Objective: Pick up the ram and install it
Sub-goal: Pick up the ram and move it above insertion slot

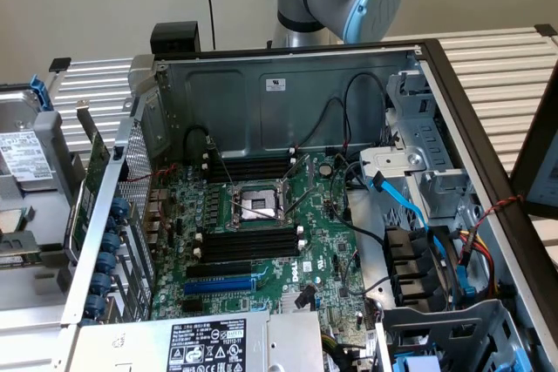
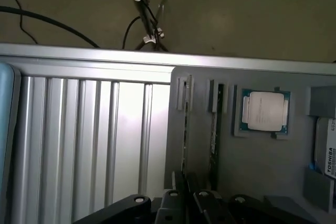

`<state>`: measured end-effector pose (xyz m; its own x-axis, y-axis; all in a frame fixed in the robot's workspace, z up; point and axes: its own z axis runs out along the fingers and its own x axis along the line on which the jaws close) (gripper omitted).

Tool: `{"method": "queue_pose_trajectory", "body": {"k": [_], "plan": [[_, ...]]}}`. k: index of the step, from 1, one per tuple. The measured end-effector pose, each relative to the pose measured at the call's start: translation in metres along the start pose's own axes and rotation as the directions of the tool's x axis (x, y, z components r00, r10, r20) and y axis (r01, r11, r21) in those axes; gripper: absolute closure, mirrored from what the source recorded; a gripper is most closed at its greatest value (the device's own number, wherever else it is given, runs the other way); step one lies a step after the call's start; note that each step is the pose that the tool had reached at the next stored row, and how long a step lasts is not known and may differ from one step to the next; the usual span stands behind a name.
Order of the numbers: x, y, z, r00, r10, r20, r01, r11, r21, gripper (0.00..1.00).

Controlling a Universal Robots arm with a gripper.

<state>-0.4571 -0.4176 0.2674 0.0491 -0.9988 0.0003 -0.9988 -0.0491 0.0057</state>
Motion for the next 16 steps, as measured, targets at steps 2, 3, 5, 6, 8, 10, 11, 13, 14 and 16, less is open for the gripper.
{"method": "queue_pose_trajectory", "body": {"k": [2, 3, 5, 6, 8, 10, 11, 13, 14, 16], "plan": [[0.001, 0.0001, -0.0089, 1.0, -0.002, -0.0001, 0.002, 1.0, -0.0002, 0.87], [0.002, -0.0001, -0.0135, 1.0, -0.004, 0.0, 0.004, 1.0, 0.0, 0.87], [0.005, -0.001, -0.0226, 1.0, -0.006, -0.0001, 0.006, 1.0, -0.0001, 0.87], [0.007, -0.0016, -0.0272, 1.0, -0.008, 0.0, 0.008, 1.0, 0.0002, 0.87], [0.01, -0.0034, -0.0363, 0.9999, -0.01, 0.0, 0.01, 0.9999, 0.0, 0.87], [0.013, -0.0059, -0.0453, 0.9999, -0.012, 0.001, 0.012, 0.9999, 0.0, 0.87], [0.015, -0.0072, -0.0498, 0.9999, -0.013, 0.0017, 0.013, 0.9999, 0.0001, 0.87], [0.018, -0.0102, -0.0589, 0.9999, -0.015, 0.0046, 0.015, 0.9999, 0.0002, 0.87], [0.019, -0.0119, -0.0634, 0.9998, -0.016, 0.0071, 0.016, 0.9999, 0.0005, 0.87], [0.021, -0.0162, -0.0728, 0.9997, -0.018, 0.0135, 0.018, 0.9998, 0.0009, 0.87]]}}
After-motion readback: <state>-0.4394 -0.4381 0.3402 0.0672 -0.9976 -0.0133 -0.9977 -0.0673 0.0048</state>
